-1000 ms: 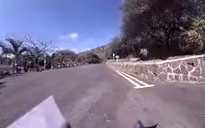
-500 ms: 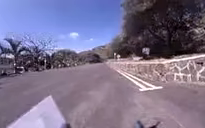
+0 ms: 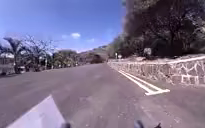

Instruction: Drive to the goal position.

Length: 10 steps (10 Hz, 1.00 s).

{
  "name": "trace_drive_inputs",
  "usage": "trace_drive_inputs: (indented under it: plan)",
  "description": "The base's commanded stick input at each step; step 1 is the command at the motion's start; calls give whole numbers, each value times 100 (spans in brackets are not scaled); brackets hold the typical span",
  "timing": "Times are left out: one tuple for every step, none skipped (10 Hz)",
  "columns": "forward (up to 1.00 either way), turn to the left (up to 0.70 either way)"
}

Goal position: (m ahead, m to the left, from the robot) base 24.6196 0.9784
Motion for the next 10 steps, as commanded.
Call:
trace_drive_inputs:
  plan:
    - [50,0]
    - [50,0]
    - [50,0]
    - [50,0]
    - [50,-22]
    - [50,-50]
    - [50,-50]
    - [50,-50]
    - [50,-50]
    - [50,-18]
